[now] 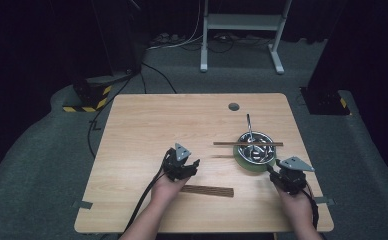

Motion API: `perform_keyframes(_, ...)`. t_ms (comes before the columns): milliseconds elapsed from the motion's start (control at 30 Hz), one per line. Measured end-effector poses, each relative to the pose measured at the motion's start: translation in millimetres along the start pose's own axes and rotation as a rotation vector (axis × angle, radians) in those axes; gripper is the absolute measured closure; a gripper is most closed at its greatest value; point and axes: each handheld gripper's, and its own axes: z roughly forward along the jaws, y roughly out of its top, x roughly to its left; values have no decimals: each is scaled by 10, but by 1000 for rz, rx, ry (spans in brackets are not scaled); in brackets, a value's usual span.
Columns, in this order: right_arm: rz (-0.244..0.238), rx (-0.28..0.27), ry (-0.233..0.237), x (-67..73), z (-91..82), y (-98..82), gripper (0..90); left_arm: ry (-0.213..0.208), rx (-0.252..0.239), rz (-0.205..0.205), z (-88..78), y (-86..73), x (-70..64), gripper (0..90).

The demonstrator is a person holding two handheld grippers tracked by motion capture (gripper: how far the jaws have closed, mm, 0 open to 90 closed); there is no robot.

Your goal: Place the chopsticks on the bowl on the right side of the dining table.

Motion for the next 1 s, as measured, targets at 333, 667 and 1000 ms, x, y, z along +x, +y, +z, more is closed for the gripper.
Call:
perform_keyframes(333,-16,47,98,256,65,-134,513,35,4,-12,-359,-168,312,352)
perform_keyframes(667,-20,105,178,524,174,-214,439,117,-8,-71,-865,-371,848,308)
perform_keyframes(1000,-39,116,177,632,210,-253,373,231,13,-128,-1239,-601,1361,213)
